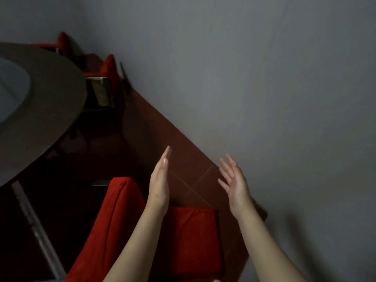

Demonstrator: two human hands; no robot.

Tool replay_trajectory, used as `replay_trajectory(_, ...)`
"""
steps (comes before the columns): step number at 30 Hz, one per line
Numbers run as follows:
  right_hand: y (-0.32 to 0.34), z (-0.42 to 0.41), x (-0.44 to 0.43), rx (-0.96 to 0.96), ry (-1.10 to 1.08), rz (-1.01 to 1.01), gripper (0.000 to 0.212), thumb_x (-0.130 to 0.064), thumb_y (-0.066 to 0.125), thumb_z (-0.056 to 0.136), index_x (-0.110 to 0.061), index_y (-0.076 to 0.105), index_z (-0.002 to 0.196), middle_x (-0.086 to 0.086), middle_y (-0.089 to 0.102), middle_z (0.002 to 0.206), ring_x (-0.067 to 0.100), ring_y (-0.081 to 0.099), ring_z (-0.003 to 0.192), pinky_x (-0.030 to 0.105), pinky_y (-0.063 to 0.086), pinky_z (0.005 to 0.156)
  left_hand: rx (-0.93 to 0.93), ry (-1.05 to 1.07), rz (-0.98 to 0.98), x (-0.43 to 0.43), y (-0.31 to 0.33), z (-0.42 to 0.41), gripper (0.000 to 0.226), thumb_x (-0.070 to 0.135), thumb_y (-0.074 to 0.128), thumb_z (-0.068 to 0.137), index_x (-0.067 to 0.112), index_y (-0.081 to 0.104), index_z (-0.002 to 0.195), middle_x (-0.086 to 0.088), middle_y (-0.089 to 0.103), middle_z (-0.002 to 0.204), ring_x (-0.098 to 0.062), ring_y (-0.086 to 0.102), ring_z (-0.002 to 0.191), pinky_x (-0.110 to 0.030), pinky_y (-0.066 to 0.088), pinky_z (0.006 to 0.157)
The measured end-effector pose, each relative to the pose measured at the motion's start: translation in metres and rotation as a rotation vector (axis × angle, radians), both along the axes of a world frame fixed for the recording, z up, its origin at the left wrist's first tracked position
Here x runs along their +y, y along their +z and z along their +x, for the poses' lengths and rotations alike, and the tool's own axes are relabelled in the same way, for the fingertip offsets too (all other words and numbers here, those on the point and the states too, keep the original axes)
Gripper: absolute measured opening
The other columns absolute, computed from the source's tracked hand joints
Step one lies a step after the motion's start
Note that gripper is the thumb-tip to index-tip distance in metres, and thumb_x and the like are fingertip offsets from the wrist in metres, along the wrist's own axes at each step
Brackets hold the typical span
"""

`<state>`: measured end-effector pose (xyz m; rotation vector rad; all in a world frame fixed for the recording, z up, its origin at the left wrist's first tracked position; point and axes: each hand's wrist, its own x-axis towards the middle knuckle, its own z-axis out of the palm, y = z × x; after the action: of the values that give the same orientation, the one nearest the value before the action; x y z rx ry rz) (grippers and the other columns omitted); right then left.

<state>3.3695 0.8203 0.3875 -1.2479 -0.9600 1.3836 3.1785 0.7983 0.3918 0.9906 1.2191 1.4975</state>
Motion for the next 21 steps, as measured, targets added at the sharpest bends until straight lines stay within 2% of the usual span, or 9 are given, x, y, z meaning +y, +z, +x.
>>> replay_trajectory(4, 0.002, 0.006, 0.034, -0.003, 0.152, 0.036, 0.034, -0.054, 0.034, 0.094, -0.051, 0.052, 0.122, -0.02, 0.055, 0.132, -0.002, 0.047, 0.122, 0.029, 0.04, 0.095, 0.01, 0.108, 0.028, 0.013, 0.003, 0.011, 0.045, 0.048, 0.035, 0.096, 0.034, 0.043, 0.137, 0.011, 0.046, 0.145, 0.007, 0.038, 0.132, -0.011, 0.028, 0.105)
replay_trajectory(8, 0.002, -0.016, 0.051, -0.031, 0.279, 0.02, 0.045, -0.063, 0.039, 0.085, -0.05, 0.05, 0.127, -0.019, 0.054, 0.134, -0.001, 0.047, 0.123, 0.03, 0.039, 0.099, 0.0, 0.194, 0.036, 0.013, -0.006, 0.001, 0.047, 0.046, 0.032, 0.101, 0.027, 0.041, 0.143, 0.012, 0.044, 0.146, 0.007, 0.037, 0.133, -0.013, 0.029, 0.109)
replay_trajectory(12, -0.006, -0.054, 0.06, -0.078, 0.363, -0.003, 0.053, -0.065, 0.043, 0.086, -0.043, 0.047, 0.134, -0.015, 0.053, 0.137, 0.004, 0.046, 0.127, 0.029, 0.039, 0.097, -0.046, 0.282, -0.003, 0.011, -0.021, -0.028, 0.048, 0.044, 0.03, 0.099, 0.029, 0.041, 0.142, 0.012, 0.044, 0.147, 0.007, 0.036, 0.133, -0.023, 0.024, 0.112)
replay_trajectory(14, -0.008, -0.073, 0.063, -0.065, 0.404, -0.046, 0.057, -0.063, 0.041, 0.083, -0.041, 0.046, 0.135, -0.012, 0.052, 0.138, 0.009, 0.044, 0.13, 0.032, 0.039, 0.098, -0.066, 0.342, -0.024, 0.008, -0.02, -0.044, 0.047, 0.042, 0.029, 0.1, 0.027, 0.04, 0.144, 0.011, 0.042, 0.148, 0.007, 0.036, 0.133, -0.021, 0.024, 0.112)
replay_trajectory(18, -0.007, -0.104, 0.069, -0.092, 0.508, -0.042, 0.061, -0.06, 0.039, 0.082, -0.037, 0.046, 0.137, -0.011, 0.053, 0.138, 0.011, 0.044, 0.131, 0.034, 0.038, 0.102, -0.043, 0.452, -0.005, 0.004, -0.017, -0.067, 0.048, 0.04, 0.029, 0.101, 0.023, 0.038, 0.145, 0.011, 0.042, 0.148, 0.009, 0.036, 0.132, -0.006, 0.029, 0.105)
replay_trajectory(21, -0.007, -0.125, 0.075, -0.077, 0.556, -0.056, 0.063, -0.06, 0.039, 0.081, -0.035, 0.046, 0.138, -0.009, 0.054, 0.138, 0.011, 0.045, 0.13, 0.037, 0.038, 0.104, -0.046, 0.495, 0.002, -0.004, -0.019, -0.076, 0.049, 0.04, 0.03, 0.1, 0.023, 0.038, 0.145, 0.011, 0.041, 0.148, 0.009, 0.035, 0.132, -0.004, 0.028, 0.103)
